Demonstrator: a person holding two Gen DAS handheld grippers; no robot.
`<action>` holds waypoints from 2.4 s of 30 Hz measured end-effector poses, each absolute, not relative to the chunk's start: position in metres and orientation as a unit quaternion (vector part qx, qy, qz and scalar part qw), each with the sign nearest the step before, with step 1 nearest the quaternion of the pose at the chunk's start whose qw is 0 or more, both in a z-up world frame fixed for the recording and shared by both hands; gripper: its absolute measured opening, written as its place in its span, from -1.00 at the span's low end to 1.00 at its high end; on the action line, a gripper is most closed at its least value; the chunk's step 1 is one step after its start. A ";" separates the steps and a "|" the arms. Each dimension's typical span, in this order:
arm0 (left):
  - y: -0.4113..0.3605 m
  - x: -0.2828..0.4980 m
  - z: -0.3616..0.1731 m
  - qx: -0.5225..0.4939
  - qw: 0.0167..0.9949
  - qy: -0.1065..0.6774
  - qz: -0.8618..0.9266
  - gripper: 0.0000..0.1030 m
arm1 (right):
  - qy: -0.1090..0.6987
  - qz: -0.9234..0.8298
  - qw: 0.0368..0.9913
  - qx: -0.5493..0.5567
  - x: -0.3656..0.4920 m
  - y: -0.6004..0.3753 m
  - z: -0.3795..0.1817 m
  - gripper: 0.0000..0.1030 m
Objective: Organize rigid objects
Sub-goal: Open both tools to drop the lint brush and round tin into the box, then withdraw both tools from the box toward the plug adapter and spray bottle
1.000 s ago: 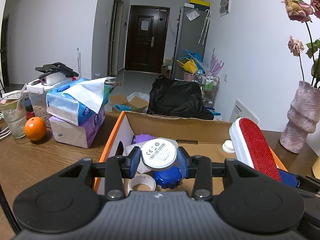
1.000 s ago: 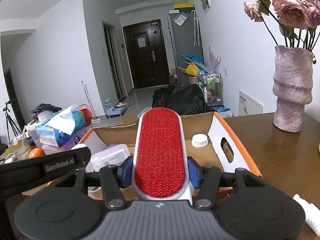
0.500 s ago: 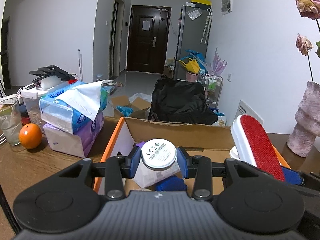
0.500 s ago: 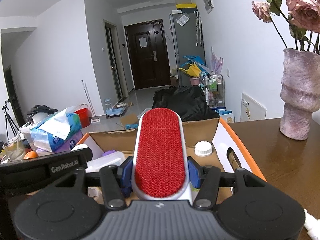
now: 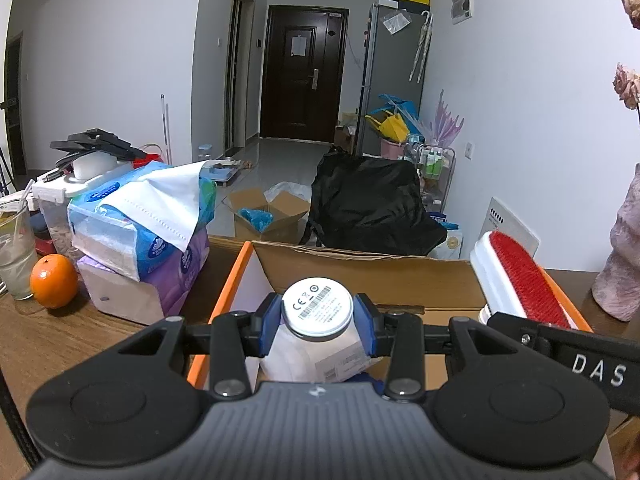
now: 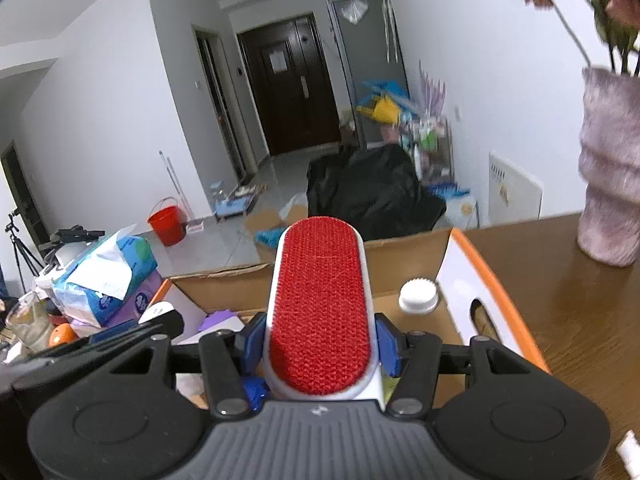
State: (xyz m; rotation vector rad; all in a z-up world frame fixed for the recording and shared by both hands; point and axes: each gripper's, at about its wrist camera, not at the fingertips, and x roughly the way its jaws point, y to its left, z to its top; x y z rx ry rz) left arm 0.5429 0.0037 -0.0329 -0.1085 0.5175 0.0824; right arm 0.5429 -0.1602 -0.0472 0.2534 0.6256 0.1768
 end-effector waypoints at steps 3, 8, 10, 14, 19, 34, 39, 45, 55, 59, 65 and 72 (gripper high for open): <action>0.004 0.544 -0.033 -0.054 0.964 0.257 0.041 -0.21 | 0.323 0.087 0.933 0.133 0.551 -0.160 -0.050 0.06; 0.002 0.544 -0.034 -0.052 0.964 0.260 0.039 -0.21 | 0.332 0.086 0.930 0.135 0.556 -0.159 -0.052 0.06; 0.002 0.545 -0.034 -0.052 0.963 0.262 0.036 -0.20 | 0.333 0.087 0.929 0.137 0.557 -0.159 -0.052 0.07; 0.004 0.545 -0.034 -0.050 0.962 0.266 0.038 0.21 | 0.338 0.083 0.926 0.148 0.560 -0.162 -0.051 0.18; 0.004 0.540 -0.029 -0.040 0.965 0.253 0.053 0.82 | 0.315 0.090 0.933 0.152 0.550 -0.169 -0.039 0.62; 0.003 0.535 -0.025 -0.039 0.964 0.257 0.057 1.00 | 0.307 0.079 0.939 0.130 0.542 -0.173 -0.033 0.90; 0.004 0.533 -0.025 -0.038 0.964 0.257 0.058 1.00 | 0.306 0.075 0.941 0.126 0.541 -0.176 -0.035 0.99; 0.008 0.524 -0.023 -0.041 0.964 0.255 0.064 1.00 | 0.303 0.074 0.942 0.121 0.534 -0.177 -0.033 1.00; 0.009 0.501 -0.018 -0.043 0.965 0.249 0.068 1.00 | 0.288 0.070 0.949 0.111 0.508 -0.186 -0.027 1.00; 0.007 0.489 -0.016 -0.041 0.966 0.246 0.069 1.00 | 0.286 0.066 0.950 0.107 0.496 -0.191 -0.025 1.00; 0.002 0.471 -0.015 -0.039 0.967 0.245 0.066 1.00 | 0.284 0.063 0.951 0.104 0.479 -0.200 -0.024 1.00; -0.005 0.452 -0.018 -0.034 0.966 0.248 0.064 1.00 | 0.279 0.061 0.953 0.101 0.458 -0.209 -0.024 1.00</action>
